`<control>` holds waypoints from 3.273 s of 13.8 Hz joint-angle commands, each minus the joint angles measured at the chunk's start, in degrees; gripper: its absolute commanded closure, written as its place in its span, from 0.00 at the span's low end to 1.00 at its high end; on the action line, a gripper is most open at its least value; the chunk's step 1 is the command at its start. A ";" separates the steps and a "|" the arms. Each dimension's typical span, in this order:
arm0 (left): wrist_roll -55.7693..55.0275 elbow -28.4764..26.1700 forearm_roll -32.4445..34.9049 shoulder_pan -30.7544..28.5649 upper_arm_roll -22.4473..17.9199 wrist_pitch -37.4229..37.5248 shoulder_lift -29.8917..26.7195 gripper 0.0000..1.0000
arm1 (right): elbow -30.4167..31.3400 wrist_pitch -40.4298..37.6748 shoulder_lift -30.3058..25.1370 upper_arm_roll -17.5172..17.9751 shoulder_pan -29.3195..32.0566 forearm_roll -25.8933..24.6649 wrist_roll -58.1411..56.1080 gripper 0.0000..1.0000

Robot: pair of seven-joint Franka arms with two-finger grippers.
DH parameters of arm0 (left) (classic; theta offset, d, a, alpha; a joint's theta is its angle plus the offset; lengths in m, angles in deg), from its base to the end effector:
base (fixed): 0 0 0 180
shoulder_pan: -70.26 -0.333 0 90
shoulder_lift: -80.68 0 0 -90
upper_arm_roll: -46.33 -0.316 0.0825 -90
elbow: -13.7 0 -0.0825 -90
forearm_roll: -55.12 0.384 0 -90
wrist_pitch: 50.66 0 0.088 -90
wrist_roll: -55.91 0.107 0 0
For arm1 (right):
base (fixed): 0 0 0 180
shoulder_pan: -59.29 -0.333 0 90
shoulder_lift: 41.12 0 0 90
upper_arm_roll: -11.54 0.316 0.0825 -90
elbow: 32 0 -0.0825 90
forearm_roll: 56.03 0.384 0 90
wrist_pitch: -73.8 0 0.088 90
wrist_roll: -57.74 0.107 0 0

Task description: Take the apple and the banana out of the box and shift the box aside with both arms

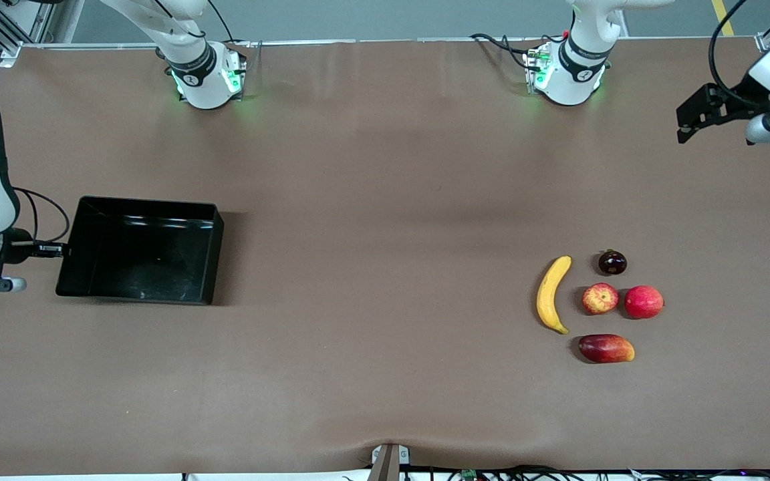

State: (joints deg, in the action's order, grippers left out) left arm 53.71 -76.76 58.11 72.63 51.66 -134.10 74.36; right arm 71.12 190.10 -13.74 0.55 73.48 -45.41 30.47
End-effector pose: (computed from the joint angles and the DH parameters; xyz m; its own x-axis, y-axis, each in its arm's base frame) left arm 0.5034 -0.0651 0.6693 0.9960 -0.0893 -0.0101 -0.0897 -0.9940 -0.0625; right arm 0.5725 -0.2493 0.2684 0.9820 -0.0395 -0.1846 -0.0690 -0.9853 -0.1563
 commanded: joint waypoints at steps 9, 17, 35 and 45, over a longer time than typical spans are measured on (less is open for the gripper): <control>0.18 -4.63 -1.06 -0.44 -1.11 -1.55 -3.87 0.00 | -1.59 -1.40 -1.54 1.94 -1.01 0.63 -1.64 0.00; -0.35 -4.46 -0.88 -0.09 -0.49 -1.99 -2.73 0.00 | -18.98 -7.11 -1.89 4.31 -9.35 0.63 -0.76 0.00; -0.35 -6.92 -0.97 -0.26 -0.40 -4.27 -2.99 0.00 | -20.51 -43.96 -27.19 4.40 -16.75 -7.79 25.78 0.00; 0.00 -5.60 -1.06 -0.26 -0.40 -4.27 -2.99 0.00 | -21.74 -43.35 -27.73 4.49 -17.01 -11.50 24.29 0.00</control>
State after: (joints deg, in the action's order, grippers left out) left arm 53.68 -82.60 58.07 72.54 51.19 -138.23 72.04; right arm 48.71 146.03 -40.56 4.74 56.80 -55.50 54.93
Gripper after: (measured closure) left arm 0.000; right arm 0.000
